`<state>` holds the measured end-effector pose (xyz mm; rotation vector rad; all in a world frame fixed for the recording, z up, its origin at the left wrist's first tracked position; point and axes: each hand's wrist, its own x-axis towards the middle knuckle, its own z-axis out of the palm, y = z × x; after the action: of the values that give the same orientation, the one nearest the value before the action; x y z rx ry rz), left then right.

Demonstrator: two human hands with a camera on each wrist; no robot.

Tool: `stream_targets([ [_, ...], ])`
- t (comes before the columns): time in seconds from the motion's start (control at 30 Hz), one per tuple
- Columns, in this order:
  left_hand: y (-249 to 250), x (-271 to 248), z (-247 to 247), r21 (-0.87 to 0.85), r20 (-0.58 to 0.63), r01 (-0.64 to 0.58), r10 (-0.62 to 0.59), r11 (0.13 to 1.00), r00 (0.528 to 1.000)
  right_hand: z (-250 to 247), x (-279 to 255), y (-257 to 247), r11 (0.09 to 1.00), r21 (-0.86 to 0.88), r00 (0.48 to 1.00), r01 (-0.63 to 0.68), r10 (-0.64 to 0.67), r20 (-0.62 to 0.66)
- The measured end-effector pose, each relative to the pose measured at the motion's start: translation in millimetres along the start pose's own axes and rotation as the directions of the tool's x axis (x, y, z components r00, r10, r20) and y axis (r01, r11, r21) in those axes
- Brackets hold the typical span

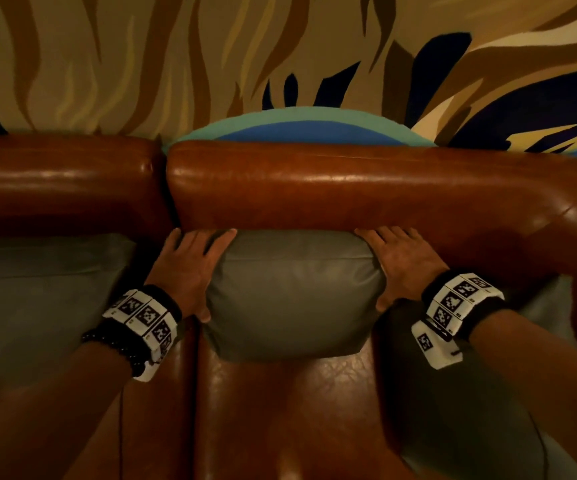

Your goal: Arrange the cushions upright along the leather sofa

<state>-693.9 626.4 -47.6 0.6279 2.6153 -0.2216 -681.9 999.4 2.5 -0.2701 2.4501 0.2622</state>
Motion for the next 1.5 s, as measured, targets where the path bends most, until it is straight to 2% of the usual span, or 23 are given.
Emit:
stream_targets([
  [0.3,-21,-4,-13,0.075,0.085,0.115,-0.121,0.991,0.989,-8,-7,14,0.998,0.027,0.995,-0.06,0.057,0.079],
  [0.4,-20,-23,-29,0.055,0.127,0.147,-0.153,0.988,0.98,-11,-24,7,0.989,0.135,0.996,-0.053,0.044,0.072],
  [0.47,-4,-37,-38,-0.089,0.129,0.107,-0.096,0.99,0.987,-10,-37,-12,0.978,0.207,0.999,0.031,-0.033,0.004],
  [0.53,25,-43,-39,-0.19,0.048,-0.026,0.036,0.981,0.998,-3,-43,-40,0.959,0.244,0.988,0.142,-0.123,-0.093],
  [0.63,76,-31,-31,-0.22,0.014,-0.217,0.225,0.951,0.974,17,-33,-81,0.939,0.206,0.957,0.273,-0.245,-0.153],
  [0.7,99,-14,-24,-0.223,0.022,-0.232,0.243,0.947,0.97,25,-17,-94,0.94,0.175,0.948,0.292,-0.261,-0.18],
  [0.8,94,10,-20,-0.192,0.039,-0.165,0.175,0.967,0.984,15,1,-86,0.955,0.196,0.97,0.222,-0.197,-0.141],
  [0.9,60,20,-19,-0.236,0.104,-0.056,0.082,0.97,0.991,5,11,-63,0.962,0.222,0.987,0.158,-0.147,-0.065],
  [1.13,5,9,-27,-0.179,0.249,0.069,-0.023,0.981,0.968,-3,7,-21,0.978,0.206,0.995,0.021,-0.04,0.086],
  [1.4,-26,-6,-41,-0.129,0.244,0.128,-0.094,0.983,0.965,-21,-3,0,0.981,0.175,0.98,-0.088,0.055,0.189],
  [1.5,-32,-14,-49,-0.107,0.179,0.134,-0.113,0.985,0.977,-27,-15,0,0.981,0.156,0.982,-0.112,0.086,0.168],
])
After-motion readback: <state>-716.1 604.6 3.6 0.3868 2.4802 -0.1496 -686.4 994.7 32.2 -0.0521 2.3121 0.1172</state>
